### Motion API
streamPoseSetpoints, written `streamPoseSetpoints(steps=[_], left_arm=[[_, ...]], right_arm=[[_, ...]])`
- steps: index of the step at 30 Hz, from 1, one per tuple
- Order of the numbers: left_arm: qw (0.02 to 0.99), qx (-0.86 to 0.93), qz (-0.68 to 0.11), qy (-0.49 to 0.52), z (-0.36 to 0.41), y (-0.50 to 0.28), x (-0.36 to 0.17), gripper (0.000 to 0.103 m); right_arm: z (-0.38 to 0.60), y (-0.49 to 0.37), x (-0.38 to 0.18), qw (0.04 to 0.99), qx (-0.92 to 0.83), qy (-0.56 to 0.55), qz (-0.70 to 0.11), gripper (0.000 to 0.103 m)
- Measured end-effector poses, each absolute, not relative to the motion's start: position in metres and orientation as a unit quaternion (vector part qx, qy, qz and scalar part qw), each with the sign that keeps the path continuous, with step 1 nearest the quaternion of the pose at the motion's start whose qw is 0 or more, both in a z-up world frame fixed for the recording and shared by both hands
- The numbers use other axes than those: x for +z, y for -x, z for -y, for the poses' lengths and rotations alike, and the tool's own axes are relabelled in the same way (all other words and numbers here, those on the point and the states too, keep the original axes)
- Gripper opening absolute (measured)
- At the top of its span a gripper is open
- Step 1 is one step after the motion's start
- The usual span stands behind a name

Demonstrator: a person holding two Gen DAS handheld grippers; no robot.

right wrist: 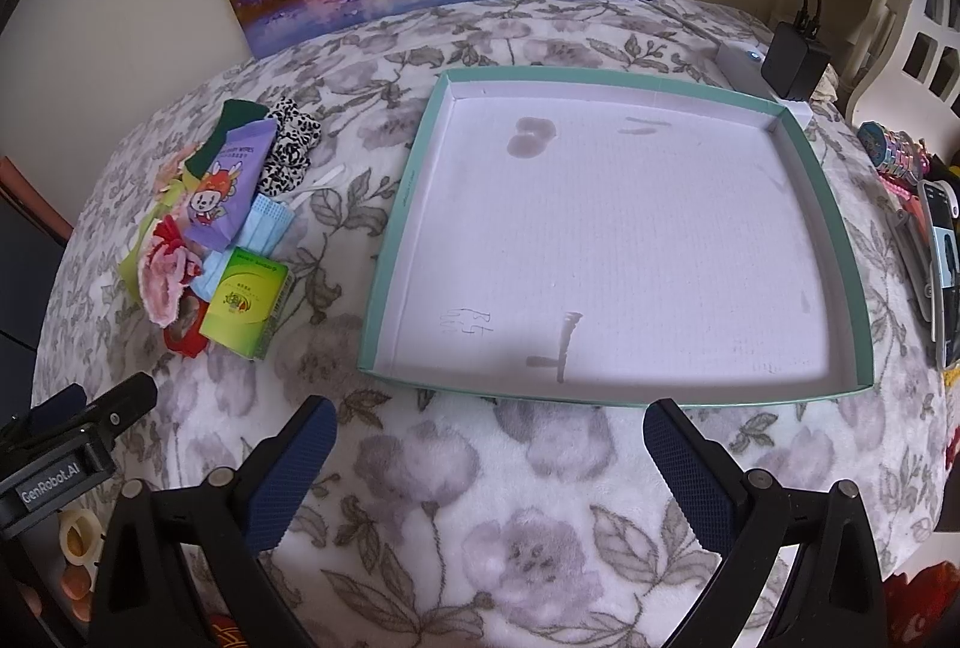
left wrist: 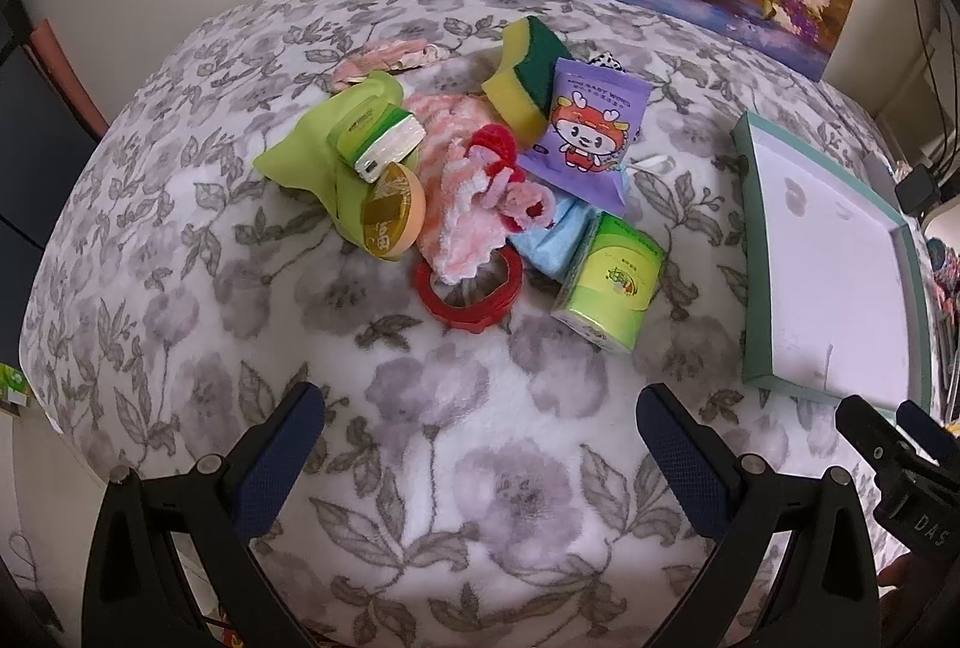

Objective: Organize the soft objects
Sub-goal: 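Reach the right tool to the green tissue pack while the left tool reaches the yellow tin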

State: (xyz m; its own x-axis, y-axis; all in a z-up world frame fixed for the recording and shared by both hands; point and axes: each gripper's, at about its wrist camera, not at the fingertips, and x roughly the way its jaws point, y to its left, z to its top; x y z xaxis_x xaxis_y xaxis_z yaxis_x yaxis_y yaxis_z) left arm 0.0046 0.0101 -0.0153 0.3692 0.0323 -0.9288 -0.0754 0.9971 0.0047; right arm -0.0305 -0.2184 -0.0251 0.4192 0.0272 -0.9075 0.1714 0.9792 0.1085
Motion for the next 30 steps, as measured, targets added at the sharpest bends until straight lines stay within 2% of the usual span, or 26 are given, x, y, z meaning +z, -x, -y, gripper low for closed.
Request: streamPoseSetpoints(steps=[5, 10, 20, 30], left_arm=[[0.829, 0.043, -0.554, 0.053, -0.022, -0.008, -0.009, 0.103], [0.845, 0.075, -0.522, 0.091, -0.039, -0.021, 0.021, 0.103], [0.860, 0.128, -0.485, 0.091, -0.052, -0.056, 0.054, 0.103], [0.838, 0.167, -0.504, 0.124, -0.087, -0.066, 0.020, 0.103]], right_arm=[[0.217, 0.029, -0.020, 0.841, -0.036, -0.095, -0.531, 0.103], [0.204, 0.018, -0.004, 0.851, -0.008, -0.090, -0.517, 0.103], [0.160, -0.031, 0.028, 0.863, 0.042, -0.085, -0.496, 0.103], [0.129, -0.064, -0.005, 0.844, 0.053, -0.071, -0.529, 0.103]])
